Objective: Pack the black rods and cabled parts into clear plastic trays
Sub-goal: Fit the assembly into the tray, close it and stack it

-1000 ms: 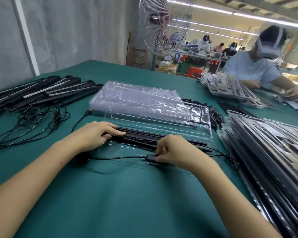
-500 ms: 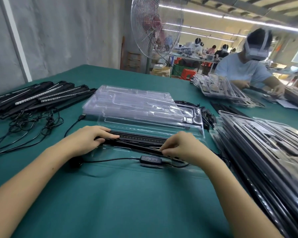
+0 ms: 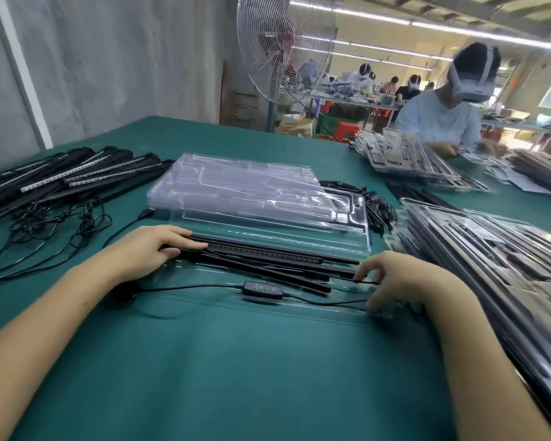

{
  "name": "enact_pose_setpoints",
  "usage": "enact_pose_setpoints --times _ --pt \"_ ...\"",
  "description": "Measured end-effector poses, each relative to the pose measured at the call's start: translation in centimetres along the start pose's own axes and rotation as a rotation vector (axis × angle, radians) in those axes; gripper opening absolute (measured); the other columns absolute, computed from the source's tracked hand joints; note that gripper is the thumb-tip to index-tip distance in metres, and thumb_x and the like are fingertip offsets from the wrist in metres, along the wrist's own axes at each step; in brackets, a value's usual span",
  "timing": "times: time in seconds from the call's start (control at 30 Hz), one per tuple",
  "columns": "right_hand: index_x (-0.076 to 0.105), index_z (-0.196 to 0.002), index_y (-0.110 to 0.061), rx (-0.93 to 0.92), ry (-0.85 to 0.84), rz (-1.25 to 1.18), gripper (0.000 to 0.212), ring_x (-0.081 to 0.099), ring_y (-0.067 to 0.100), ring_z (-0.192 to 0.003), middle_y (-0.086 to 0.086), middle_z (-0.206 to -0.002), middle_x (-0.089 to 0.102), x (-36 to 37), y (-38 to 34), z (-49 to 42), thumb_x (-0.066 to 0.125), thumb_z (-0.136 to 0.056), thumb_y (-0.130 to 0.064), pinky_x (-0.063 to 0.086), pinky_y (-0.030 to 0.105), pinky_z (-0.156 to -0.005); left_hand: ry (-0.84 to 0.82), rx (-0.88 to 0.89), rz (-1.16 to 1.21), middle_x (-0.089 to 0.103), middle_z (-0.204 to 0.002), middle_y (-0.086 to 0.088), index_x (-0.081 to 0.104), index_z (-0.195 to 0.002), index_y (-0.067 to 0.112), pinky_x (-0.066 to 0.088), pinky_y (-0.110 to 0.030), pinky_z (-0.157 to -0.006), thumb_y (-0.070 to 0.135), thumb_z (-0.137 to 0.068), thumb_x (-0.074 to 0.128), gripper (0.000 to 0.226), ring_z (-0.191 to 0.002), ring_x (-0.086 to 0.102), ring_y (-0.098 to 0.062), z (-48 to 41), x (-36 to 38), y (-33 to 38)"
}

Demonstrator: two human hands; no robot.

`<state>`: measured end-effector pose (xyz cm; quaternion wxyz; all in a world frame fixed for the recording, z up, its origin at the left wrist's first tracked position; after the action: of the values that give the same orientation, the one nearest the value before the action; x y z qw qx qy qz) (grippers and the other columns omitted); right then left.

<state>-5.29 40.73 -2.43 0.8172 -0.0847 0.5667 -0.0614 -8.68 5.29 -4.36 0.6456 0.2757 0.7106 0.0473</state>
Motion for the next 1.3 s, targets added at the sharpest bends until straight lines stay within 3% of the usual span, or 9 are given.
enact_pose_setpoints --times 0.13,0.3,0.5,0.6,0.9,1.07,1.1,1.2,1.3 --pt "0.069 -0.072 -0.021 0.014 0.119 -0.005 0.015 0.067 0.020 -0.080 0.005 -0.083 0.070 -0.4 -0.6 -0.7 0.078 -0.070 -0.009 0.050 0.023 -0.060 -0.005 -0.009 0.003 0.051 -0.133 0.022 0.052 -0.096 0.070 0.036 -0.033 -0.106 0.009 -0.094 0.055 0.060 -0.126 0.045 -0.008 0.0 0.1 0.0" --pt "0.069 -0.063 -0.023 0.032 0.184 0.051 0.013 0.065 0.013 -0.076 -0.003 -0.075 0.071 -0.6 -0.5 -0.9 0.079 -0.068 -0.016 0.050 0.025 -0.068 -0.011 -0.010 0.000 0.050 -0.134 0.021 0.051 -0.096 0.069 0.036 -0.034 -0.106 0.010 -0.094 0.054 0.060 -0.126 0.045 -0.008 0.1 0.0 0.2" --pt "0.067 -0.084 -0.019 -0.009 0.070 -0.040 0.020 0.061 0.014 -0.075 -0.003 -0.082 0.063 -0.3 0.0 -0.4 0.078 -0.071 -0.009 0.049 0.022 -0.063 -0.018 -0.010 -0.020 0.049 -0.136 0.019 0.049 -0.097 0.069 0.035 -0.030 -0.105 0.010 -0.095 0.053 0.059 -0.126 0.044 -0.009 0.1 0.1 0.3" --pt "0.063 -0.074 -0.022 -0.042 0.106 -0.052 0.019 0.062 0.016 -0.075 0.002 -0.081 0.066 -0.9 -0.1 -0.1 0.072 -0.076 -0.005 0.050 0.028 -0.068 -0.021 -0.017 -0.002 0.050 -0.137 0.017 0.050 -0.096 0.068 0.035 -0.029 -0.105 0.008 -0.094 0.053 0.060 -0.126 0.044 -0.009 0.1 0.1 0.2" --pt "0.057 -0.068 -0.025 -0.153 0.166 0.011 0.025 0.048 0.008 -0.057 -0.003 -0.063 0.052 -2.0 -1.7 1.0 0.059 -0.084 -0.006 0.038 0.020 -0.054 -0.061 -0.033 -0.083 0.045 -0.143 0.008 0.050 -0.098 0.065 0.029 -0.027 -0.107 0.017 -0.094 0.054 0.048 -0.130 0.042 -0.013 -0.1 -0.2 1.4" --pt "0.062 -0.070 -0.024 -0.208 0.198 -0.068 0.021 0.049 0.011 -0.059 -0.001 -0.066 0.055 -2.7 -1.8 1.5 0.062 -0.084 -0.008 0.040 0.024 -0.059 -0.085 -0.108 -0.136 0.040 -0.147 0.012 0.057 -0.100 0.062 0.049 -0.035 -0.087 0.019 -0.096 0.049 0.044 -0.091 0.066 -0.025 -0.4 -1.1 2.3" --pt "0.062 -0.070 -0.024 -0.209 0.199 -0.070 0.021 0.048 0.010 -0.059 -0.001 -0.066 0.055 -2.7 -1.8 1.5 0.063 -0.084 -0.008 0.040 0.024 -0.058 -0.080 -0.108 -0.138 0.041 -0.146 0.012 0.058 -0.098 0.062 0.050 -0.037 -0.086 0.018 -0.096 0.049 0.045 -0.091 0.066 -0.027 -0.4 -1.1 2.6" --pt "0.062 -0.070 -0.023 -0.195 0.187 -0.042 0.022 0.046 0.006 -0.058 -0.005 -0.065 0.051 -2.6 -1.8 1.4 0.063 -0.083 -0.006 0.035 0.018 -0.052 0.008 -0.016 -0.119 0.052 -0.135 0.016 0.064 -0.100 0.054 0.044 -0.029 -0.096 0.014 -0.094 0.051 0.042 -0.112 0.057 -0.012 -0.6 -1.2 4.9" --pt "0.062 -0.067 -0.022 -0.149 0.173 -0.018 0.025 0.047 0.005 -0.060 -0.008 -0.067 0.050 -2.1 -1.7 0.9 0.063 -0.083 -0.002 0.036 0.017 -0.050 -0.026 0.105 -0.136 0.055 -0.124 0.025 0.063 -0.114 0.047 0.041 -0.025 -0.097 0.021 -0.096 0.050 0.034 -0.112 0.049 0.002 -1.1 0.6 7.7"
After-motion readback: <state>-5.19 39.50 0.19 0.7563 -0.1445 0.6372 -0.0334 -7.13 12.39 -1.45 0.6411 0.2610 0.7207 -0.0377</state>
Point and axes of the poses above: each hand's wrist, its own z-axis away from the middle knuckle, its own x-axis out of the palm, y = z × x, the point moved 8 cm from there along -z, towards the middle knuckle
